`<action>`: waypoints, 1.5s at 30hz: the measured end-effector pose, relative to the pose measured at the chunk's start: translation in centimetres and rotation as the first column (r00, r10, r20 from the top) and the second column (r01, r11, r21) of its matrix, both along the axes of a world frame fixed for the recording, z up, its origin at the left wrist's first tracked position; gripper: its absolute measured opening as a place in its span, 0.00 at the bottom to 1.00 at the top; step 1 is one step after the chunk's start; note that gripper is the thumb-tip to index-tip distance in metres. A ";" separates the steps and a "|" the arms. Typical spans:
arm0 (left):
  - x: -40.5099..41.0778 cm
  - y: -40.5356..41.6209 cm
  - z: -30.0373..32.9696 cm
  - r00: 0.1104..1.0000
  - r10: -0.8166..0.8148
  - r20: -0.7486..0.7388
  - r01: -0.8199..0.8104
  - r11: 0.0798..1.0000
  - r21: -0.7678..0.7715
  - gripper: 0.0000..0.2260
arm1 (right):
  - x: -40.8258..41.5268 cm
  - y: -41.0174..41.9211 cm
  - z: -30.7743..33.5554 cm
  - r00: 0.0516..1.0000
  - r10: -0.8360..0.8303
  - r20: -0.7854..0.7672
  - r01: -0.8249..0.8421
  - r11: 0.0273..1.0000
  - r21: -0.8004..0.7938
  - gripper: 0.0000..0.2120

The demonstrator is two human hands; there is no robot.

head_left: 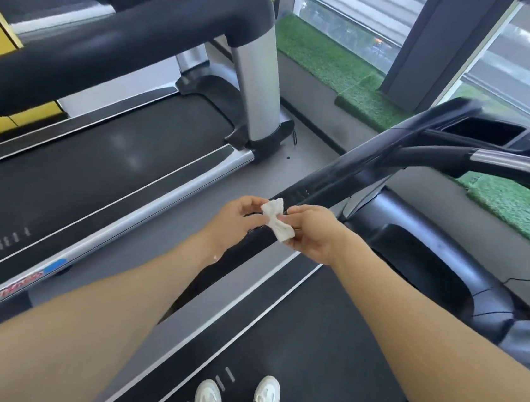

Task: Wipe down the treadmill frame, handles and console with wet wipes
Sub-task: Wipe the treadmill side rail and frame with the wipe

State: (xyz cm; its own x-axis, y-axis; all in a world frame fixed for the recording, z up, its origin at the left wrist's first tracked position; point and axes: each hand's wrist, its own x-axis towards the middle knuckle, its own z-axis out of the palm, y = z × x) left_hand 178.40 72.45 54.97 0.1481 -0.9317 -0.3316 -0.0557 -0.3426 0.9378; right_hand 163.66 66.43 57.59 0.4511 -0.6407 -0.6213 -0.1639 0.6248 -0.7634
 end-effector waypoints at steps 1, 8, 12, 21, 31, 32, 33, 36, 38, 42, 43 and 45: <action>-0.3 -0.3 0.3 0.999 -0.004 -0.037 0.005 1.000 0.013 0.10 | -0.3 -0.3 0.1 1.000 -0.007 0.013 0.007 1.000 0.008 0.08; -2.3 -3.3 0.9 0.968 0.127 -0.216 -0.117 0.991 0.059 0.02 | -2.0 -1.8 0.0 0.999 0.035 0.042 -0.030 0.994 -0.102 0.02; -3.4 -4.8 1.2 0.929 0.259 -0.264 -0.246 0.966 0.083 0.04 | -2.7 -2.5 -0.4 0.988 0.062 -0.142 -0.107 0.936 -0.336 0.06; -5.3 -7.5 0.9 0.901 0.352 -0.252 -0.328 0.935 0.133 0.08 | -3.2 -5.1 -1.1 0.884 -0.387 -0.260 0.189 0.808 -0.559 0.01; -6.6 -10.8 1.6 0.864 0.355 -0.358 -0.335 0.935 0.117 0.03 | -3.4 -6.1 -2.9 0.844 -0.303 -0.442 -0.390 0.220 -0.894 0.14; -6.6 -11.1 1.7 0.873 0.337 -0.351 -0.321 0.941 0.107 0.04 | -3.4 -6.7 -2.9 0.840 -0.325 -0.434 -0.385 0.206 -0.900 0.13; -6.8 -11.4 1.7 0.888 0.317 -0.334 -0.303 0.948 0.097 0.04 | -3.5 -7.2 -2.8 0.832 -0.343 -0.437 -0.388 0.203 -0.899 0.13; -6.7 -12.3 1.6 0.952 0.268 -0.145 -0.266 0.963 0.032 0.02 | -4.0 -9.0 -2.8 0.787 -0.386 -0.481 -0.427 0.222 -0.877 0.16; -6.0 -12.4 0.9 0.956 0.266 0.125 -0.264 0.964 -0.036 0.03 | -4.3 -10.5 -3.2 0.738 -0.428 -0.522 -0.476 0.219 -0.852 0.18; -4.2 -10.2 -0.3 0.873 0.320 0.369 -0.299 0.947 -0.114 0.03 | -4.0 -11.2 -4.3 0.676 -0.410 -0.613 -0.575 0.227 -0.786 0.11; -3.8 -9.6 -0.5 0.857 0.325 0.400 -0.302 0.946 -0.121 0.04 | -3.9 -10.9 -4.5 0.661 -0.391 -0.640 -0.596 0.243 -0.765 0.11; -3.0 -8.5 -0.8 0.831 0.316 0.458 -0.296 0.948 -0.117 0.05 | -3.8 -10.0 -4.8 0.647 -0.370 -0.666 -0.612 0.270 -0.744 0.13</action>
